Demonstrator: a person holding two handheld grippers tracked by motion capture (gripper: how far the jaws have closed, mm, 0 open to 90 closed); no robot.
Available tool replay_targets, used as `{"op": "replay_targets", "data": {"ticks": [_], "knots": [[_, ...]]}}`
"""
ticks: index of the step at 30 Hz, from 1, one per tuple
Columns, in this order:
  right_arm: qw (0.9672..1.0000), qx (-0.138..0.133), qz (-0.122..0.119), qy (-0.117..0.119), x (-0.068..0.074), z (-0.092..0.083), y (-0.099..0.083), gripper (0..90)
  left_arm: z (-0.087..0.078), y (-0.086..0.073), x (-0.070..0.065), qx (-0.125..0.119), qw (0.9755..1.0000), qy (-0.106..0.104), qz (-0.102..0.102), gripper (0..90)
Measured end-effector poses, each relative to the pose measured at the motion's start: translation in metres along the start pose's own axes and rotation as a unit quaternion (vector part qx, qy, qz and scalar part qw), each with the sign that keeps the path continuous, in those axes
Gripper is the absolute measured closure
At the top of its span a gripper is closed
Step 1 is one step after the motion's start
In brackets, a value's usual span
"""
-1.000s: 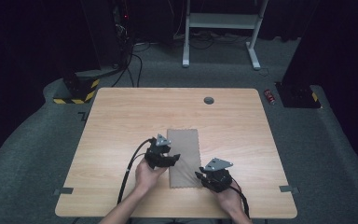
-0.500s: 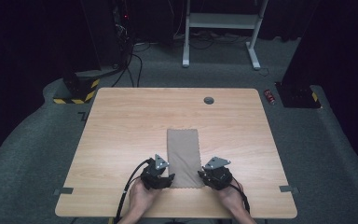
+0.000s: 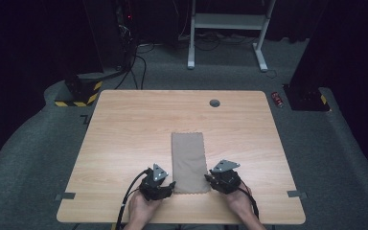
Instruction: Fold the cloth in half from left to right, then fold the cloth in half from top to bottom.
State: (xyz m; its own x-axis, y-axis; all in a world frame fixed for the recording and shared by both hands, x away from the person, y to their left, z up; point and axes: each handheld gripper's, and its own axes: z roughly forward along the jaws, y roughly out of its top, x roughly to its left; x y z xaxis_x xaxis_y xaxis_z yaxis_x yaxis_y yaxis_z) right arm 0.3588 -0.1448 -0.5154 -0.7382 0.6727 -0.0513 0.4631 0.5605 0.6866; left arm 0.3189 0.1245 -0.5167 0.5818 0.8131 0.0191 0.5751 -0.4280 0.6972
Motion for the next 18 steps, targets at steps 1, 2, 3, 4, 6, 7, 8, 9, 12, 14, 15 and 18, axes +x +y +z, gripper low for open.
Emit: {"op": "replay_targets", "data": {"ticks": [1, 2, 3, 4, 6, 7, 8, 9, 12, 14, 15, 18], "knots": [[1.0000, 0.001, -0.001, 0.000, 0.000, 0.000, 0.000, 67.9, -0.001, -0.001, 0.000, 0.001, 1.0000, -0.003, -0.006, 47.2], [1.0000, 0.002, -0.001, 0.001, 0.000, 0.000, 0.001, 67.4, -0.002, -0.002, 0.001, 0.002, 1.0000, -0.003, -0.003, 47.3], [1.0000, 0.002, -0.002, 0.001, -0.001, 0.000, 0.001, 67.1, -0.003, -0.003, 0.002, 0.002, 1.0000, 0.000, -0.003, 47.3], [1.0000, 0.004, 0.000, 0.002, -0.001, 0.000, 0.001, 66.3, -0.004, -0.004, 0.002, 0.002, 1.0000, -0.001, -0.002, 47.2], [1.0000, 0.005, 0.001, 0.002, -0.002, 0.000, 0.001, 65.3, -0.005, -0.005, 0.002, 0.002, 1.0000, -0.004, -0.006, 46.9], [1.0000, 0.005, 0.003, 0.004, -0.002, 0.000, 0.001, 64.9, -0.005, -0.006, 0.002, 0.001, 1.0000, -0.005, -0.006, 46.7], [0.9999, 0.005, 0.007, 0.006, -0.003, 0.000, 0.001, 64.3, -0.005, -0.006, 0.003, 0.000, 1.0000, -0.006, -0.006, 46.4], [0.9999, 0.006, 0.010, 0.007, -0.003, 0.000, 0.001, 63.8, -0.005, -0.006, 0.003, -0.001, 1.0000, -0.007, -0.006, 46.0], [0.9998, 0.005, 0.017, 0.011, -0.005, -0.001, 0.001, 63.2, -0.004, -0.005, 0.007, -0.003, 0.9997, -0.014, -0.019, 44.9], [0.9997, 0.000, 0.022, 0.012, -0.006, -0.002, 0.001, 63.2, -0.002, -0.002, 0.013, -0.007, 0.9993, -0.023, -0.030, 44.4], [0.9996, -0.002, 0.025, 0.013, -0.007, -0.003, 0.002, 63.2, -0.001, 0.000, 0.015, -0.009, 0.9990, -0.027, -0.036, 44.0], [0.9992, -0.008, 0.034, 0.017, -0.011, -0.003, 0.001, 63.8, 0.002, 0.008, 0.023, -0.017, 0.9978, -0.037, -0.052, 43.2]]}}
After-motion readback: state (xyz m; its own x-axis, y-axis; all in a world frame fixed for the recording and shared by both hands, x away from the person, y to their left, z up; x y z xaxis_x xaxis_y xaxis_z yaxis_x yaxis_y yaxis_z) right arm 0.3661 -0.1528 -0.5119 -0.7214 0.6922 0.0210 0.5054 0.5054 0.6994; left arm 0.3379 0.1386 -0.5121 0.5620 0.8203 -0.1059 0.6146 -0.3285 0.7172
